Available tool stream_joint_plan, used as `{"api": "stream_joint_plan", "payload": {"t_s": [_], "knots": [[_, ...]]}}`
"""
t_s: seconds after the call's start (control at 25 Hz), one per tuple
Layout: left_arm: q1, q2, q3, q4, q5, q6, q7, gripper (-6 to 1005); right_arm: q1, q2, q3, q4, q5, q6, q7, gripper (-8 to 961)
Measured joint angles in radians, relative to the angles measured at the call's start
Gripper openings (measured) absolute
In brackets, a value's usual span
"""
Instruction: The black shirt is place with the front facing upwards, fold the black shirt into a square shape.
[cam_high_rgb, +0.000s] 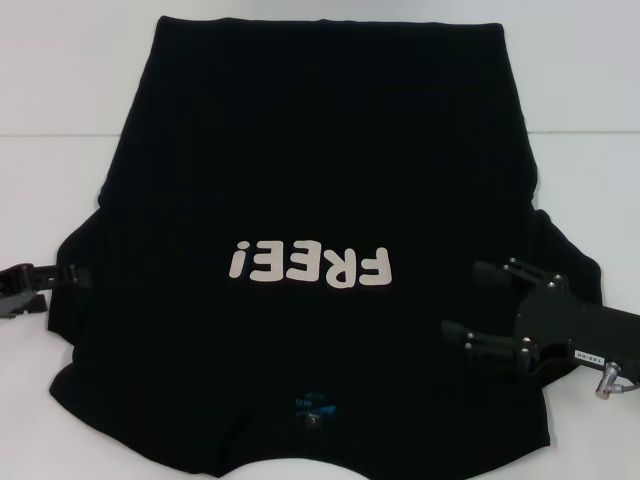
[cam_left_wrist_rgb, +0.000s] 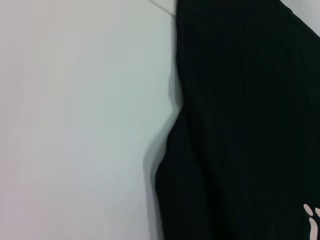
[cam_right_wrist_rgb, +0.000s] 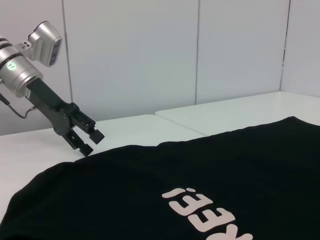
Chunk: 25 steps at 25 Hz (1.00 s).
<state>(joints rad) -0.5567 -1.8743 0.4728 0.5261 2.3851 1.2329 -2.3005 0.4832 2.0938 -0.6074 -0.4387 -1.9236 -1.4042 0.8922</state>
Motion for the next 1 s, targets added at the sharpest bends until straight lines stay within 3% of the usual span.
{"api": "stream_joint_plan", "payload": {"t_s": [1.0], "knots": [[0.005, 0.002, 0.033, -0.002, 0.000, 0.007, -0.048, 931, -0.008, 0.000, 0.000, 0.000, 0.000, -0.015, -0.002, 941]]}}
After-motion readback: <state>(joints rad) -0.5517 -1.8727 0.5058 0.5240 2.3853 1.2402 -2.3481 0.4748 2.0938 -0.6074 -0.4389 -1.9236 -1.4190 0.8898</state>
